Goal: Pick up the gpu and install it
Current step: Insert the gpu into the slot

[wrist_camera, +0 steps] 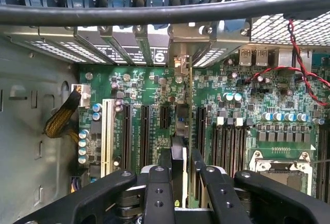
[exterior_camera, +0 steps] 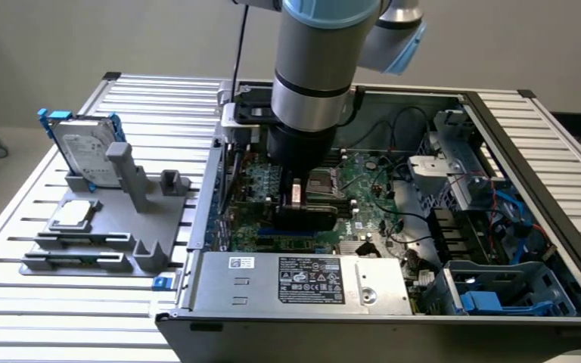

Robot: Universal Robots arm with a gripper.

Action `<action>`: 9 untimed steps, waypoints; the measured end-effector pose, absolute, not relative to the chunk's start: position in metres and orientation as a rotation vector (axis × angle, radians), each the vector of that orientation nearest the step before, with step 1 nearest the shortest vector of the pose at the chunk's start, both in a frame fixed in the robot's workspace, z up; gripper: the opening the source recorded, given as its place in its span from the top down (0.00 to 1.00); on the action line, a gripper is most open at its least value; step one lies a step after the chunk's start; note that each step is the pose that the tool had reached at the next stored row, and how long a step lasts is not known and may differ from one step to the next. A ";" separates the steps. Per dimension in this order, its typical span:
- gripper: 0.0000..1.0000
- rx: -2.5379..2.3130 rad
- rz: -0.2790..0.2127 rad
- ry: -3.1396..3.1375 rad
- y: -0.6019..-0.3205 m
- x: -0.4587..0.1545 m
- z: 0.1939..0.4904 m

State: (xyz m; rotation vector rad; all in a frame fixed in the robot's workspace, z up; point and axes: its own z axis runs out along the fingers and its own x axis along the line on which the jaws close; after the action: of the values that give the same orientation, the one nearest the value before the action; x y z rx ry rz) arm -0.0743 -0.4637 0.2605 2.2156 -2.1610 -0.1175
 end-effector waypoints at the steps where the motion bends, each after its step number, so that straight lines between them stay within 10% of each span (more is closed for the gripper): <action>1: 0.74 2.213 -0.118 -2.162 -0.464 -0.074 0.260; 9: 0.74 2.201 -0.124 -2.174 -0.463 -0.073 0.254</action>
State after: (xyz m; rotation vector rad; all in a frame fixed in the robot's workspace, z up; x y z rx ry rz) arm -0.0734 -0.4631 0.2539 2.2008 -2.1735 -0.1236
